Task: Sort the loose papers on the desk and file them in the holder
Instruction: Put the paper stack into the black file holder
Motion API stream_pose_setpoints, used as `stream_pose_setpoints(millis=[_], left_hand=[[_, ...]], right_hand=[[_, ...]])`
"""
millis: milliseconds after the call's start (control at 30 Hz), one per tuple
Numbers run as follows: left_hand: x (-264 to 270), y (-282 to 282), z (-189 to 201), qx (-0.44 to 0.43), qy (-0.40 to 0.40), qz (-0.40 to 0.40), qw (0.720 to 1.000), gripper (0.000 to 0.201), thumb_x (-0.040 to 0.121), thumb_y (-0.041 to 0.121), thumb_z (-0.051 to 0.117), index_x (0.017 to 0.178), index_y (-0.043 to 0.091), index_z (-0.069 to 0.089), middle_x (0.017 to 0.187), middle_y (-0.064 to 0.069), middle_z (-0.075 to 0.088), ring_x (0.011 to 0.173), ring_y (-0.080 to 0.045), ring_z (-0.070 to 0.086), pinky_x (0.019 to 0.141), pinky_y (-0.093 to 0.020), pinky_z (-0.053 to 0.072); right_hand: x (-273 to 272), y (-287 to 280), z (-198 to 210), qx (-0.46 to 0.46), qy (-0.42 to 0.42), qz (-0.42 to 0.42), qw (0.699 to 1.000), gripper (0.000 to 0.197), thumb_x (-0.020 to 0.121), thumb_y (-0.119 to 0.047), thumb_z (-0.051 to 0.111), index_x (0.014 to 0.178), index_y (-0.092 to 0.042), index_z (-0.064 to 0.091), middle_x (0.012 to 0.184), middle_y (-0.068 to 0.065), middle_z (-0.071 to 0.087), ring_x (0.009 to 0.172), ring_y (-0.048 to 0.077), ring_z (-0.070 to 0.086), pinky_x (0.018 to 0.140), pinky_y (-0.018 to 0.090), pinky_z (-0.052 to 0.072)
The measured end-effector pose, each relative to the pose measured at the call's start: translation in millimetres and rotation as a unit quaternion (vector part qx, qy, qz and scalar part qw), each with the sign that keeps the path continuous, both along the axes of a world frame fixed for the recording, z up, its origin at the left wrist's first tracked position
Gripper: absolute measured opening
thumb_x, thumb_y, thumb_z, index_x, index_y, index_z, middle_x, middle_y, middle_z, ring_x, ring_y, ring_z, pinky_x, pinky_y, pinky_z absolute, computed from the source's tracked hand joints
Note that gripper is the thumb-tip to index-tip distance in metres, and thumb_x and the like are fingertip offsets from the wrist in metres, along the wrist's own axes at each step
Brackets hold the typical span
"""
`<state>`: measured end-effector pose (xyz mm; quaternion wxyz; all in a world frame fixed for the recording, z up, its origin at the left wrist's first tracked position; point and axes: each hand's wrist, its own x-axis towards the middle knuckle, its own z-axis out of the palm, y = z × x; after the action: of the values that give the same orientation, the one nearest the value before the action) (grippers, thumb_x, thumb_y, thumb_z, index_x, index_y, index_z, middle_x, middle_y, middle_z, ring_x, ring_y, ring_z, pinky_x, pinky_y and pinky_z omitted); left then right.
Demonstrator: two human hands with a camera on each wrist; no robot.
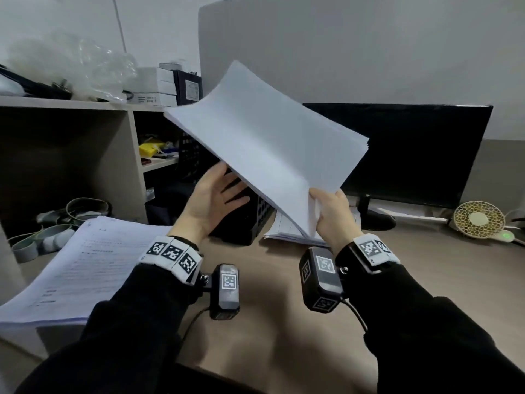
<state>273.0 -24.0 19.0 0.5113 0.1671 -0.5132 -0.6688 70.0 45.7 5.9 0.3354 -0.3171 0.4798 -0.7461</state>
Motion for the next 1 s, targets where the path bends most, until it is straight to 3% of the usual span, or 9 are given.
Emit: stream_pose_setpoints(millis=[133,233,367,467,533,633,733,900,1000], left_hand=[[8,4,27,-0.009,0.103,-0.015,0.995,0.039,0.088,0.039,0.046,0.120,0.019,0.056,0.117,-0.008,0.063,0.110,-0.032,0.061,0.085,-0.050,0.054],[0,-1,36,-0.094,0.000,0.054,0.994,0.044,0.084,0.030,0.060,0.125,0.016,0.051,0.120,-0.005,0.064,0.109,-0.025,0.064,0.082,-0.049,0.056],[-22,-29,41,-0.152,-0.096,0.235,0.955,0.032,0.089,-0.003,0.059,0.116,0.012,0.054,0.109,0.000,0.062,0.105,-0.017,0.060,0.095,-0.033,0.047],[-24,-54,57,-0.174,-0.108,0.292,0.934,0.028,0.089,-0.004,0.056,0.112,0.012,0.057,0.102,0.004,0.062,0.097,-0.014,0.059,0.082,-0.018,0.049],[-21,-71,68,-0.188,-0.112,0.317,0.923,0.024,0.088,-0.004,0.056,0.104,0.014,0.057,0.092,0.010,0.062,0.091,-0.012,0.059,0.072,-0.012,0.048],[-14,-89,82,-0.215,-0.121,0.350,0.903,0.021,0.087,-0.001,0.058,0.101,0.015,0.060,0.093,0.008,0.064,0.095,-0.017,0.062,0.081,-0.022,0.049],[-12,-101,93,-0.260,-0.152,0.396,0.867,0.017,0.088,0.004,0.057,0.101,0.015,0.062,0.098,0.001,0.064,0.096,-0.017,0.062,0.076,-0.015,0.047],[-20,-116,98,-0.314,-0.258,0.438,0.802,0.043,0.076,0.023,0.048,0.109,0.002,0.065,0.107,-0.015,0.069,0.100,-0.029,0.063,0.083,-0.032,0.047],[-33,-130,94,-0.291,-0.306,0.457,0.782,0.030,0.084,0.016,0.051,0.103,-0.003,0.066,0.104,-0.020,0.068,0.099,-0.035,0.062,0.074,-0.030,0.041]], right_hand=[[6,-9,-1,-0.029,-0.047,0.003,0.998,0.041,0.088,0.005,0.051,0.128,-0.003,0.048,0.123,0.014,0.062,0.110,0.031,0.061,0.088,0.038,0.052],[9,-24,0,-0.022,-0.046,0.011,0.999,0.044,0.090,0.000,0.052,0.133,-0.001,0.045,0.125,0.017,0.060,0.101,0.029,0.063,0.088,0.037,0.050],[16,-52,3,-0.011,-0.039,0.068,0.997,0.037,0.092,-0.004,0.053,0.129,-0.001,0.046,0.099,0.011,0.056,0.072,0.016,0.056,0.068,0.029,0.048],[12,-73,10,-0.021,-0.046,0.135,0.990,0.020,0.094,-0.001,0.047,0.111,-0.006,0.055,0.091,0.006,0.063,0.068,0.013,0.064,0.061,0.026,0.054],[7,-84,11,-0.019,-0.060,0.176,0.982,0.017,0.094,-0.003,0.048,0.109,-0.007,0.056,0.103,0.006,0.067,0.083,0.018,0.068,0.070,0.028,0.057],[2,-95,13,-0.009,-0.067,0.206,0.976,0.037,0.094,-0.011,0.055,0.129,-0.012,0.043,0.123,0.006,0.062,0.104,0.023,0.067,0.080,0.033,0.056],[-3,-105,12,-0.001,-0.035,0.217,0.976,0.033,0.095,-0.012,0.056,0.125,-0.013,0.046,0.126,0.004,0.060,0.106,0.023,0.066,0.092,0.039,0.053],[-14,-115,21,0.007,-0.005,0.183,0.983,0.025,0.095,-0.012,0.055,0.119,-0.014,0.054,0.120,0.004,0.066,0.103,0.021,0.068,0.083,0.034,0.053],[-21,-119,28,0.012,0.005,0.173,0.985,0.028,0.095,-0.012,0.054,0.123,-0.013,0.054,0.117,0.003,0.067,0.102,0.021,0.069,0.082,0.033,0.053]])
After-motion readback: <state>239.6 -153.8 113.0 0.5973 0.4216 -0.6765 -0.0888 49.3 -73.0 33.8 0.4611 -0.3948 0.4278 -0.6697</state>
